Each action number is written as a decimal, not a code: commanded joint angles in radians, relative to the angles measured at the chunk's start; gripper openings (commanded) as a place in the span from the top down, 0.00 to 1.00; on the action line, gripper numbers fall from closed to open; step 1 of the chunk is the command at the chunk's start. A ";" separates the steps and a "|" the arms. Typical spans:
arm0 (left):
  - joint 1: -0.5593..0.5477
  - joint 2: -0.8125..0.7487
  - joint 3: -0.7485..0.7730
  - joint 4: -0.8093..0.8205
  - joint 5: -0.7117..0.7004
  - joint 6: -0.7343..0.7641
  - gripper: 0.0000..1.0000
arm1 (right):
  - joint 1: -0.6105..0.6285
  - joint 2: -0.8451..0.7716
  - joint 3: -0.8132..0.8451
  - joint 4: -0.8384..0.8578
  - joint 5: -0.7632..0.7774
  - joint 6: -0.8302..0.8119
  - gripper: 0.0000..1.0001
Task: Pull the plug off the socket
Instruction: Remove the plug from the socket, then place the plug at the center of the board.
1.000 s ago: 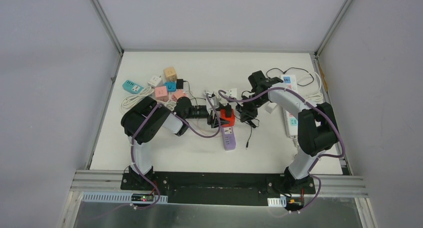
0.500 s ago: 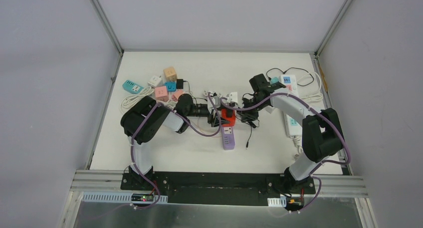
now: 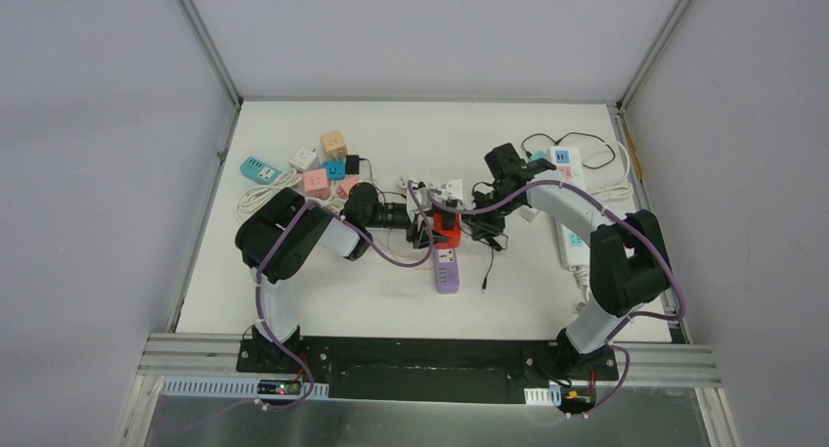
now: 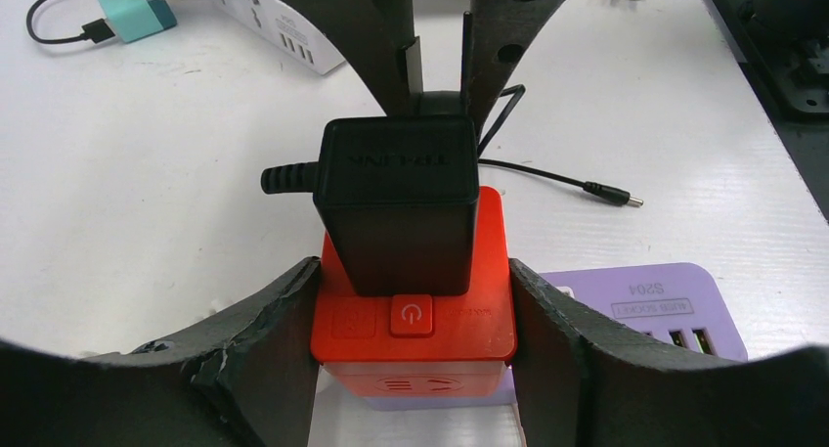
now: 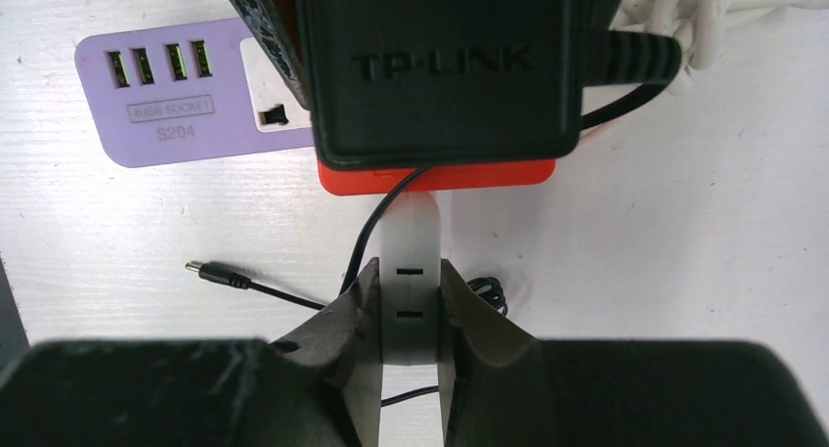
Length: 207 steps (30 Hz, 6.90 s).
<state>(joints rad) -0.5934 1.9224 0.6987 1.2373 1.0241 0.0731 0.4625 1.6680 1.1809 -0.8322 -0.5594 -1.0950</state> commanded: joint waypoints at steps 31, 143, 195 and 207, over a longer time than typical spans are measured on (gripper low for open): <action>-0.005 -0.021 0.013 -0.047 0.029 0.050 1.00 | 0.055 0.003 0.039 0.001 0.013 0.041 1.00; 0.007 -0.030 -0.015 0.005 0.076 0.051 1.00 | -0.164 -0.064 0.002 -0.080 0.014 -0.085 1.00; 0.007 -0.030 -0.016 0.006 0.063 0.050 1.00 | -0.378 0.043 0.028 0.476 0.194 0.947 1.00; 0.007 -0.027 -0.014 0.006 0.062 0.048 1.00 | -0.379 0.085 0.043 0.478 0.261 0.977 0.83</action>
<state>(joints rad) -0.5938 1.9148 0.6964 1.2194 1.0573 0.0956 0.0872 1.7496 1.1995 -0.3969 -0.3351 -0.1509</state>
